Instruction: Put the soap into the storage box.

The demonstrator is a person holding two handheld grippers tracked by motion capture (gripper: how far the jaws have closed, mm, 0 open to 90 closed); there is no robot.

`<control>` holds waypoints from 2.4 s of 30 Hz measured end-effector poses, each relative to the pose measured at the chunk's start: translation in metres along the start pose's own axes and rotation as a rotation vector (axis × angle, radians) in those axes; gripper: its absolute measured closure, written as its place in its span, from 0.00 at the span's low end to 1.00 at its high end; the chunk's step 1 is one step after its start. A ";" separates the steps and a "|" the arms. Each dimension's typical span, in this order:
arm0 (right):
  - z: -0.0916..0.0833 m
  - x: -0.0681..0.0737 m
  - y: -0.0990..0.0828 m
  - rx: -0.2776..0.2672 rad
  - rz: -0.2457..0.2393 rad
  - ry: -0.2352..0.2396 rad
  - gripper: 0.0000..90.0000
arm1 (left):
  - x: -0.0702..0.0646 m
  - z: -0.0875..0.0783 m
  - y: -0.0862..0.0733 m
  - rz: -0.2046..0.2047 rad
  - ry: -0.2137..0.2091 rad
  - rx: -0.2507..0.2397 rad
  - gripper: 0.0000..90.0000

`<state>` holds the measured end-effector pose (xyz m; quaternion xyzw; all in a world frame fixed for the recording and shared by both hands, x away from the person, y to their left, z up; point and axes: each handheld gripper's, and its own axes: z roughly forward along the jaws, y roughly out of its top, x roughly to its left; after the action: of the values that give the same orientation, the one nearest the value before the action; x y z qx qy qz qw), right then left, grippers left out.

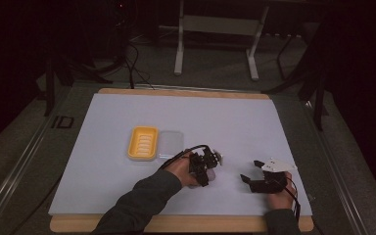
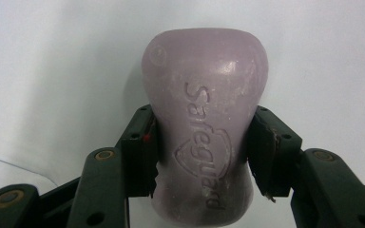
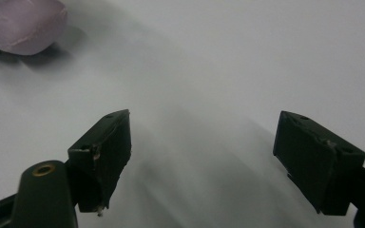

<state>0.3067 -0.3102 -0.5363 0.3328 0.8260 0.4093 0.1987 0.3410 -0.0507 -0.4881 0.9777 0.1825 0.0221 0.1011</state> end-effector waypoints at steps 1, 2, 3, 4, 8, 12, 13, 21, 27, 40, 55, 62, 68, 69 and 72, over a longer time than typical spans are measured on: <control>0.000 0.000 0.000 0.000 0.000 0.000 0.22 | 0.000 0.000 0.000 -0.004 0.000 -0.001 0.55; 0.000 0.000 0.000 0.000 0.000 0.000 0.22 | 0.001 -0.001 -0.001 -0.005 0.003 -0.003 0.55; 0.000 0.000 0.000 0.000 -0.001 0.000 0.22 | 0.002 -0.002 -0.001 -0.006 0.004 -0.002 0.55; 0.000 0.000 0.000 0.000 0.000 0.000 0.22 | 0.002 -0.002 -0.001 -0.008 0.005 -0.004 0.55; 0.000 0.000 0.000 0.001 -0.001 0.000 0.22 | 0.004 -0.004 -0.003 -0.015 0.012 -0.006 0.55; 0.000 0.000 0.000 0.001 -0.002 0.000 0.22 | 0.006 -0.006 -0.004 -0.017 0.019 -0.007 0.55; 0.000 0.000 0.000 0.001 -0.002 0.000 0.22 | 0.007 -0.007 -0.004 -0.019 0.021 -0.009 0.55; 0.000 0.000 0.000 0.001 -0.002 0.000 0.22 | 0.009 -0.011 -0.006 -0.028 0.033 -0.019 0.55; 0.000 0.000 0.000 0.001 -0.002 -0.001 0.22 | 0.010 -0.013 -0.007 -0.033 0.040 -0.026 0.55; 0.000 0.000 0.000 0.001 -0.003 -0.001 0.22 | 0.014 -0.018 -0.010 -0.045 0.051 -0.029 0.55; 0.000 0.000 0.000 0.000 -0.006 -0.001 0.22 | 0.021 -0.025 -0.015 -0.060 0.057 -0.034 0.55; 0.000 0.000 0.000 0.001 -0.007 -0.001 0.22 | 0.024 -0.027 -0.019 -0.070 0.060 -0.028 0.55; 0.000 0.000 0.000 0.001 -0.006 -0.001 0.22 | 0.028 -0.031 -0.022 -0.082 0.062 -0.030 0.55; 0.000 0.000 0.000 0.001 -0.006 -0.002 0.22 | 0.028 -0.031 -0.022 -0.084 0.063 -0.031 0.55; 0.000 0.000 0.000 0.001 -0.006 -0.001 0.22 | 0.029 -0.033 -0.023 -0.086 0.063 -0.026 0.55</control>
<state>0.3071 -0.3101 -0.5364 0.3306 0.8271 0.4080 0.2002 0.3574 -0.0125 -0.4609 0.9664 0.2271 0.0509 0.1087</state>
